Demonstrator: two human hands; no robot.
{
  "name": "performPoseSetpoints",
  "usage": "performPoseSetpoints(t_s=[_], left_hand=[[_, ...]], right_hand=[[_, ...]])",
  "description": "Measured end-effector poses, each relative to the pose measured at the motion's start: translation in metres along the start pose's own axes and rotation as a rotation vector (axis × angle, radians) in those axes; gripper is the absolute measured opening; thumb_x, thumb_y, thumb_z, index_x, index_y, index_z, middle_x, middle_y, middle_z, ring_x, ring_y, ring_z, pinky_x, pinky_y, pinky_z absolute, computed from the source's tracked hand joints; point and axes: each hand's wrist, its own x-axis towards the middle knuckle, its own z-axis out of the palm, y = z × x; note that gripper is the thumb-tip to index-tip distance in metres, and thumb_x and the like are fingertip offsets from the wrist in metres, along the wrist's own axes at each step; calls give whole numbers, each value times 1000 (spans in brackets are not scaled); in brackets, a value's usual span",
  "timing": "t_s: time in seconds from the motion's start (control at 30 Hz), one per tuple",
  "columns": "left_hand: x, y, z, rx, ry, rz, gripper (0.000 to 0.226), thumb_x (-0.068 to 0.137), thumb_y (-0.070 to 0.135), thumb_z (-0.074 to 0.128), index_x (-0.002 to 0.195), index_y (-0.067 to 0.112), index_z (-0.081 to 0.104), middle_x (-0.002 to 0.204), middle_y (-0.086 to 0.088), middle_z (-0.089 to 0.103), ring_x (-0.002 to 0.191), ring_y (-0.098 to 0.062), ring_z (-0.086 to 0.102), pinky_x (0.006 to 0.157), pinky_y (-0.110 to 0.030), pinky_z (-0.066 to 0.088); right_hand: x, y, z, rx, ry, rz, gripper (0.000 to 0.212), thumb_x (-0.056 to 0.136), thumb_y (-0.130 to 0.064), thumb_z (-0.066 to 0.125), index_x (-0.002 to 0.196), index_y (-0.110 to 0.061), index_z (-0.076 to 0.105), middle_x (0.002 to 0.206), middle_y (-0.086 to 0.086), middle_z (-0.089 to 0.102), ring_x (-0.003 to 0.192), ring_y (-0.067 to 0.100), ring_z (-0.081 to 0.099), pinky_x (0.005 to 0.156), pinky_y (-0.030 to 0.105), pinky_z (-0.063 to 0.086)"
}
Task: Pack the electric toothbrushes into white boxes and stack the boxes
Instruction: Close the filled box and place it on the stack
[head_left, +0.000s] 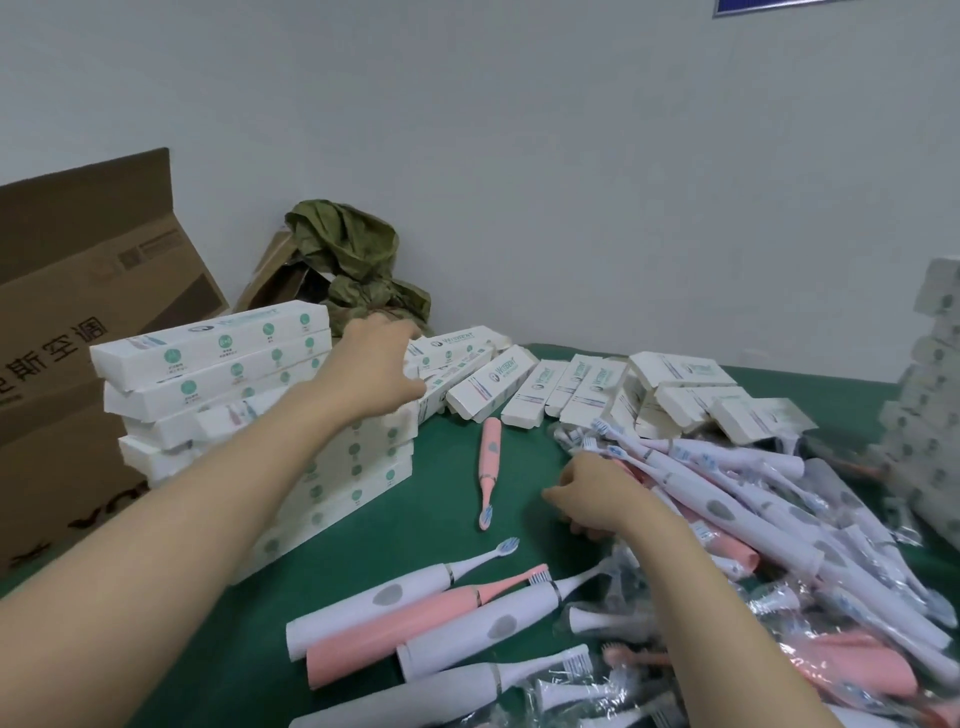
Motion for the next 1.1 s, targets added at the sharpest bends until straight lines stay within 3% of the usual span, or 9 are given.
performPoseSetpoints(t_s=[0.07, 0.17, 0.4, 0.57, 0.7, 0.8, 0.83, 0.97, 1.1], left_hand=[[5, 26, 11, -103, 22, 89, 55, 80, 27, 64, 132, 18, 51, 128, -11, 52, 119, -30, 44, 94, -37, 40], [25, 69, 32, -248, -12, 173, 46, 84, 23, 61, 128, 14, 54, 126, -8, 57, 115, -24, 51, 90, -31, 42], [81, 165, 72, -587, -181, 134, 28, 92, 26, 53, 109, 5, 55, 98, -7, 54, 91, -23, 50, 75, -29, 40], [102, 203, 102, -751, -335, 6, 55, 94, 42, 52, 128, 0, 50, 132, -15, 53, 121, -32, 49, 97, -34, 42], [110, 212, 120, -705, -326, -24, 40, 89, 37, 60, 117, 8, 57, 119, -10, 59, 109, -27, 56, 95, -34, 45], [108, 212, 121, -938, -245, -56, 11, 84, 21, 67, 88, 15, 58, 91, -3, 60, 91, -24, 56, 76, -29, 45], [105, 210, 119, -1026, -215, -58, 14, 84, 18, 68, 84, 14, 55, 87, -2, 58, 87, -22, 55, 73, -27, 43], [83, 177, 94, -1474, -133, -115, 15, 89, 10, 64, 101, 14, 55, 97, -4, 62, 82, -17, 60, 74, -29, 52], [49, 119, 56, -1706, -78, -193, 16, 96, 11, 54, 112, 12, 55, 103, -7, 67, 81, -12, 67, 71, -24, 58]], right_hand=[[0, 1, -2, -28, -32, -90, 31, 95, -29, 53, 110, -3, 64, 109, 13, 67, 85, 19, 61, 88, 36, 53], [-2, 6, -10, -65, -14, -164, 24, 92, -29, 59, 110, -14, 64, 111, 1, 64, 95, 15, 60, 83, 26, 49], [-2, 45, -27, -111, 371, -77, 25, 89, -10, 47, 107, -14, 64, 104, 4, 65, 96, 22, 60, 82, 31, 49], [2, 59, -17, -95, 358, -78, 16, 84, -10, 51, 93, -12, 64, 92, 3, 67, 85, 21, 60, 76, 31, 50], [6, 63, -18, -49, 375, -96, 20, 84, -13, 54, 100, -18, 64, 94, -1, 67, 87, 17, 59, 77, 30, 49], [8, 66, -20, -46, 365, -91, 19, 84, -15, 53, 99, -17, 65, 96, 0, 67, 89, 18, 60, 80, 32, 50], [9, 67, -22, -43, 364, -85, 19, 84, -16, 54, 100, -17, 65, 97, 0, 67, 90, 18, 60, 82, 32, 50], [9, 73, -26, 48, 369, -50, 19, 89, -17, 54, 103, -20, 66, 98, -3, 67, 92, 15, 62, 83, 29, 51], [5, 75, -33, 221, 581, -95, 10, 90, -19, 56, 91, -26, 63, 85, -13, 64, 76, -4, 57, 63, 11, 43]])
